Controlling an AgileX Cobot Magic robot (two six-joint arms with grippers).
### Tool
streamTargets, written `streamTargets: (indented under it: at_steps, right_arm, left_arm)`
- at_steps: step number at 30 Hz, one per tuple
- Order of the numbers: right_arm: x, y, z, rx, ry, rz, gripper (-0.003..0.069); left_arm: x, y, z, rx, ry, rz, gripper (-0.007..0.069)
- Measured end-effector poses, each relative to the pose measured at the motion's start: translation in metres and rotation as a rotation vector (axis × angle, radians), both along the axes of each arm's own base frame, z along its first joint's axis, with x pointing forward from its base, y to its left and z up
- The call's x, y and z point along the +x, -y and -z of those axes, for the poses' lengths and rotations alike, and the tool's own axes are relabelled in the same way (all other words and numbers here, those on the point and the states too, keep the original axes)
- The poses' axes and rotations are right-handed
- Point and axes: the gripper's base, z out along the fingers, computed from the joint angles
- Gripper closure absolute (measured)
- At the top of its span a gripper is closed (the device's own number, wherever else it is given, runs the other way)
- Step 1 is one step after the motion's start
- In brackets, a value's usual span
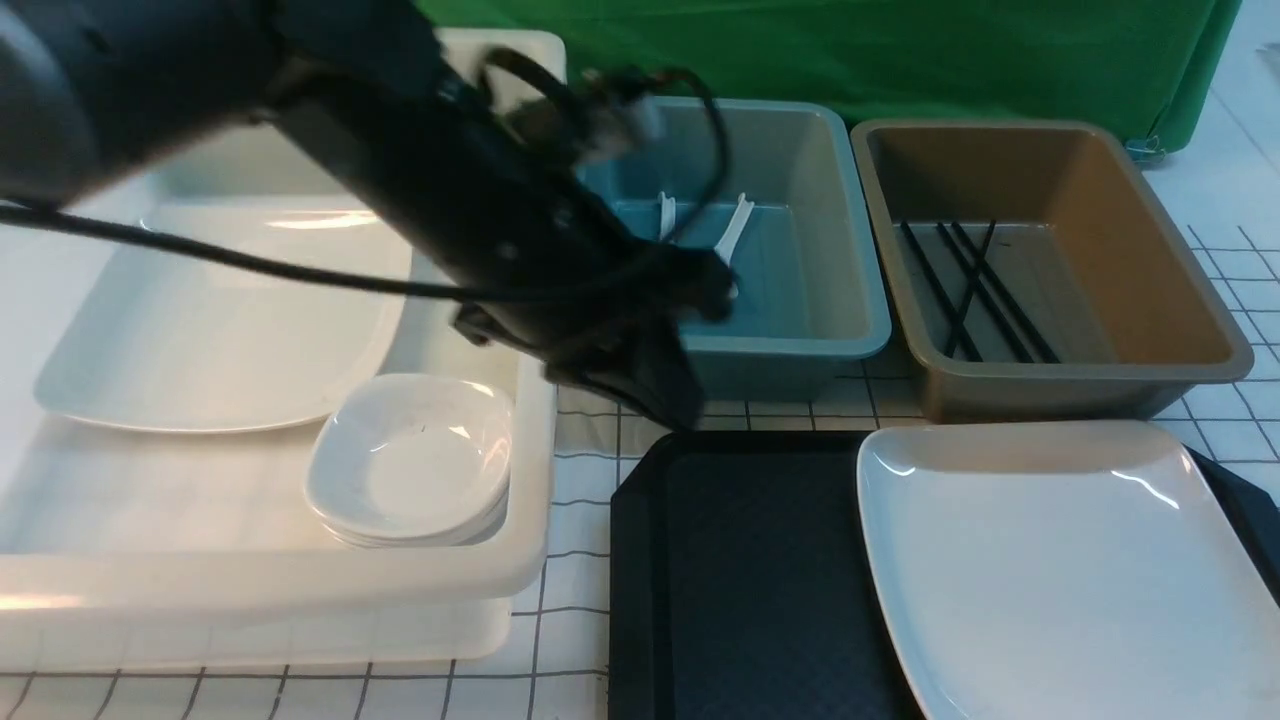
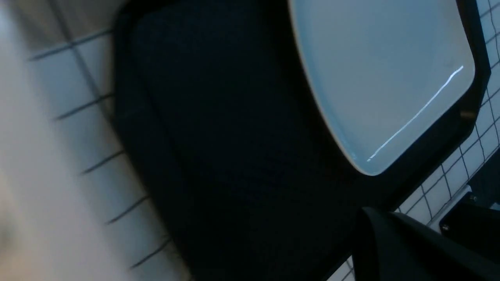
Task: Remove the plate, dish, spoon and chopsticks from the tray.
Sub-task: Use the left arm to grab a plate from the dinner plate
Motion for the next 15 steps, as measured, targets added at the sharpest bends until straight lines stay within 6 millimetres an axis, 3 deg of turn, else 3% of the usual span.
streamTargets:
  at_steps: [4, 8, 15]
  right_arm:
    - [-0.021, 0.003, -0.005, 0.009, 0.049, 0.0, 0.066]
    - [-0.036, 0.006, -0.008, 0.015, 0.089, -0.001, 0.066]
    - [-0.042, 0.007, -0.009, 0.017, 0.099, -0.001, 0.0659]
  left_arm:
    - [-0.014, 0.054, 0.036, 0.024, -0.048, 0.032, 0.0565]
    - [-0.021, 0.089, 0.076, 0.054, -0.076, 0.03, 0.0449]
    - [-0.013, 0.109, 0.124, 0.073, -0.1, -0.079, 0.0223]
